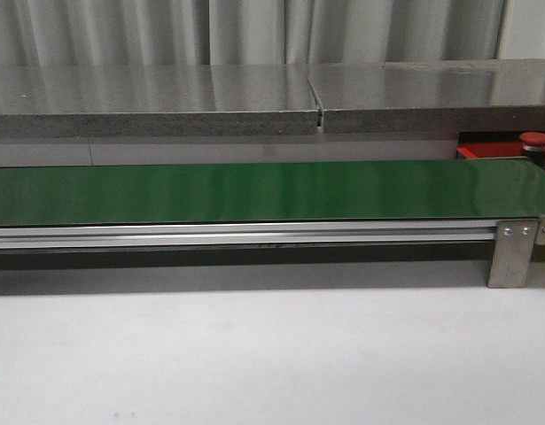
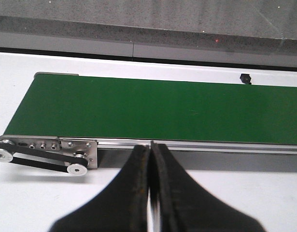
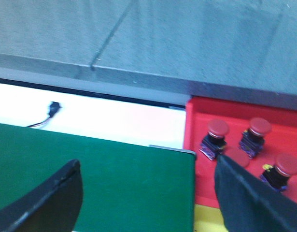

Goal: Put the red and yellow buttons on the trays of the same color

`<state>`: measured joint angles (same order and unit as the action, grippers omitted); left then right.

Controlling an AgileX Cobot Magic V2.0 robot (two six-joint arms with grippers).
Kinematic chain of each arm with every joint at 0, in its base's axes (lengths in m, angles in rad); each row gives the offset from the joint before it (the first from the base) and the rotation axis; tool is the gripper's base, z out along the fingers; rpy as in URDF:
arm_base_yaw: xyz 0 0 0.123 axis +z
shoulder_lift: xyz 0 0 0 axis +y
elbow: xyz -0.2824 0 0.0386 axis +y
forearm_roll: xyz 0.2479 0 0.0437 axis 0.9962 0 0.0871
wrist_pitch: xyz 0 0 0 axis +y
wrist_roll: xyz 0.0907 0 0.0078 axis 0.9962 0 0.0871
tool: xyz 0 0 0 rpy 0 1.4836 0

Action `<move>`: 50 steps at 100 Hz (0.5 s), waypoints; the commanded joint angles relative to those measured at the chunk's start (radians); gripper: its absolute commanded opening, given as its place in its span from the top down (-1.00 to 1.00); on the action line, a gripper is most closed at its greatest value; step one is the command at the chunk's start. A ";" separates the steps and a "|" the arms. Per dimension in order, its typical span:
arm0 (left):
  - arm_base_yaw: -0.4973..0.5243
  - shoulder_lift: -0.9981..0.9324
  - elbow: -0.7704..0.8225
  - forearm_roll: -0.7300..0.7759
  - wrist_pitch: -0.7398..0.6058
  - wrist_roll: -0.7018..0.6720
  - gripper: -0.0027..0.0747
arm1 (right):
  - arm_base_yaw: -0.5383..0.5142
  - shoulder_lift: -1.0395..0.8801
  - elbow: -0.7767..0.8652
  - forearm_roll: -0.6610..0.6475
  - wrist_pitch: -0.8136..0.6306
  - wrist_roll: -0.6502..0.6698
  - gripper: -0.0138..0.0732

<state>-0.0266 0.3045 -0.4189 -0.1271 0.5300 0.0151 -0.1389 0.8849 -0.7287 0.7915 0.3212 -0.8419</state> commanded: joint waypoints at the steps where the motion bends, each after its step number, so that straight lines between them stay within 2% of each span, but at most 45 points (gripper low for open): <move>1: -0.007 0.008 -0.027 -0.012 -0.073 -0.002 0.98 | 0.004 -0.058 -0.014 0.005 0.014 -0.021 -0.61; 16: -0.007 0.008 -0.027 -0.012 -0.073 -0.002 0.98 | 0.004 -0.145 0.039 0.005 0.077 -0.025 -0.60; 23: -0.007 0.008 -0.027 -0.012 -0.073 -0.002 0.98 | 0.004 -0.186 0.072 0.005 0.086 -0.025 -0.50; 33: -0.007 0.008 -0.027 -0.012 -0.073 -0.002 0.98 | 0.004 -0.242 0.116 0.013 0.086 -0.024 -0.20; 50: -0.007 0.008 -0.027 -0.012 -0.073 -0.002 0.98 | 0.004 -0.288 0.139 0.013 0.088 -0.024 0.47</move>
<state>-0.0266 0.3045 -0.4189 -0.1271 0.5300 0.0151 -0.1372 0.6095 -0.5677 0.7834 0.4543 -0.8528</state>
